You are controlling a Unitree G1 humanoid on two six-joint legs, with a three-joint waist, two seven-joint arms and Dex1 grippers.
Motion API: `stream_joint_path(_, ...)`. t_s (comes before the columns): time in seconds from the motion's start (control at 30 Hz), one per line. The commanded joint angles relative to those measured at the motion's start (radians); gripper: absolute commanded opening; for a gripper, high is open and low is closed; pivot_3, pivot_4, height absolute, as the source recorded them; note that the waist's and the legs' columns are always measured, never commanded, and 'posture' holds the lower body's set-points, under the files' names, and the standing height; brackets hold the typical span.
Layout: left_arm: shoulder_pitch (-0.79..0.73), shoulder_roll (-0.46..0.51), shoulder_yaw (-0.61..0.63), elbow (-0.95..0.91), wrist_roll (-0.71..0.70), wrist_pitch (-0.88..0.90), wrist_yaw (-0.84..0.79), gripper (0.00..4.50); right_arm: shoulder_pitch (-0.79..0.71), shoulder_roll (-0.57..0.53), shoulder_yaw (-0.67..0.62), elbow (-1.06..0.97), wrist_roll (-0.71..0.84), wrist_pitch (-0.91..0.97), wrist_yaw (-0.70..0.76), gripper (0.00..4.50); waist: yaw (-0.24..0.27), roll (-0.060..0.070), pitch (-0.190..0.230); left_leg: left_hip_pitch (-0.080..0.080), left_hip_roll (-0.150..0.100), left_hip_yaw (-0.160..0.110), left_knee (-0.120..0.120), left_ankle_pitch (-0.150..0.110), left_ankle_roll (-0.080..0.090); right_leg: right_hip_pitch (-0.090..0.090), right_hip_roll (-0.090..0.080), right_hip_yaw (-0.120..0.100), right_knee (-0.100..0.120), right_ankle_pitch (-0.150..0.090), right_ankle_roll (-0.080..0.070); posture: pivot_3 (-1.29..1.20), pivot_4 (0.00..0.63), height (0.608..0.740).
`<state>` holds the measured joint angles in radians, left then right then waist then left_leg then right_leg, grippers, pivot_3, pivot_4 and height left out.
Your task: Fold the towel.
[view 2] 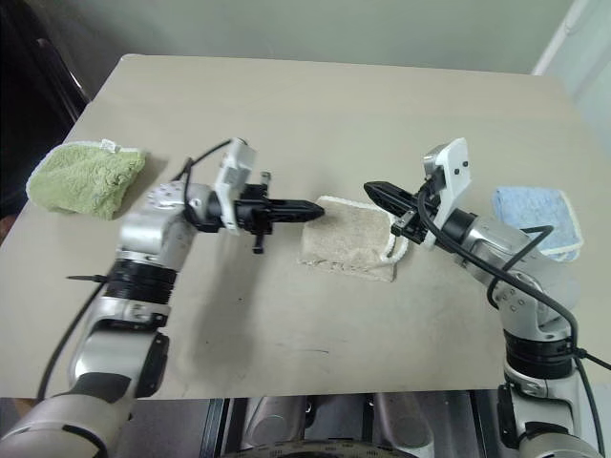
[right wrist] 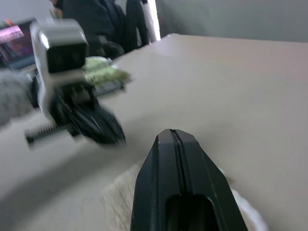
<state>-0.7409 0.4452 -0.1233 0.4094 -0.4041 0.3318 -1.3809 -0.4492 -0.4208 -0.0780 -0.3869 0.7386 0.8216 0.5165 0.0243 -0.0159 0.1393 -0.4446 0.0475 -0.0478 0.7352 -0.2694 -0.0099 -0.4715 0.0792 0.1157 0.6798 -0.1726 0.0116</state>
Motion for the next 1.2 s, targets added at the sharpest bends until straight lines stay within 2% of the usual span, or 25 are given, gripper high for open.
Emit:
stream_joint_path(0.03,0.005,-0.041,-0.007,0.009,0.028,-0.059,0.026,0.04,-0.022,0.041,0.018,0.041,-0.047,-0.082,-0.007,0.0,-0.002,0.0,0.0,0.0,0.0,0.0,0.0,0.0,0.0,0.0,0.0,0.0,0.0,0.0,0.0,0.0,0.15,0.703)
stream_joint_path(0.23,0.021,-0.063,-0.021,0.083,0.093,-0.171,0.029,0.04,0.006,0.138,0.045,0.162,-0.132,-0.171,-0.046,0.0,-0.009,0.0,0.0,0.0,0.001,-0.001,-0.001,0.0,0.0,-0.001,0.001,-0.001,0.001,0.002,-0.004,0.0,0.15,0.703)
stream_joint_path(0.4,0.08,-0.076,-0.024,0.1,0.097,-0.225,-0.015,0.04,0.085,0.199,0.111,0.205,-0.199,-0.207,-0.06,0.0,-0.011,0.0,0.0,-0.001,0.001,-0.001,-0.001,0.0,0.0,-0.002,0.0,-0.001,0.0,0.004,-0.008,0.0,0.15,0.703)
stream_joint_path(0.53,0.158,-0.089,-0.045,0.121,0.123,-0.293,-0.043,0.04,0.175,0.211,0.191,0.253,-0.299,-0.251,-0.068,0.0,-0.011,0.001,0.0,-0.001,0.001,-0.001,-0.001,0.0,0.001,-0.002,0.0,-0.001,0.0,0.004,-0.008,0.0,0.15,0.703)
stream_joint_path(0.63,0.188,-0.086,-0.065,0.158,0.168,-0.358,-0.032,0.04,0.193,0.21,0.204,0.287,-0.347,-0.274,-0.078,0.0,-0.012,0.001,-0.002,0.0,0.001,-0.001,0.0,0.0,0.001,-0.001,0.0,-0.001,0.0,0.005,-0.008,0.0,0.15,0.703)
stream_joint_path(0.73,0.182,-0.093,-0.063,0.207,0.193,-0.404,-0.008,0.04,0.184,0.2,0.198,0.329,-0.387,-0.298,-0.087,0.0,-0.012,0.004,-0.004,0.008,0.001,-0.002,0.0,-0.001,0.001,0.006,0.0,-0.002,-0.001,-0.005,-0.007,0.0,0.15,0.703)
stream_joint_path(0.9,0.145,-0.109,-0.039,0.242,0.183,-0.421,0.009,0.04,0.139,0.207,0.15,0.319,-0.349,-0.281,-0.078,0.0,-0.012,0.005,-0.007,0.013,0.0,-0.003,0.0,-0.001,0.002,0.01,0.0,-0.001,-0.001,-0.006,-0.008,0.0,0.15,0.703)
stream_joint_path(1.03,0.123,-0.121,0.005,0.202,0.124,-0.351,0.014,0.04,0.118,0.189,0.131,0.227,-0.277,-0.21,-0.033,0.0,-0.011,0.005,-0.007,0.009,0.0,-0.003,0.0,-0.001,0.002,0.009,0.0,-0.001,-0.001,-0.005,-0.008,0.0,0.15,0.703)
stream_joint_path(1.13,0.119,-0.118,0.032,0.128,0.071,-0.262,0.01,0.0,0.109,0.182,0.087,0.143,-0.194,-0.142,-0.025,0.59,-0.012,0.005,-0.007,0.005,0.0,-0.002,0.0,-0.001,0.002,0.006,0.0,-0.001,-0.001,-0.005,-0.008,0.0,0.15,0.703)
stream_joint_path(1.2,0.122,-0.109,0.045,0.069,0.04,-0.209,0.008,0.0,0.107,0.163,0.056,0.089,-0.143,-0.093,-0.025,1.22,-0.013,0.005,-0.007,0.002,0.0,-0.002,0.0,-0.001,0.002,0.003,0.0,-0.001,-0.001,-0.004,-0.008,0.0,0.15,0.703)
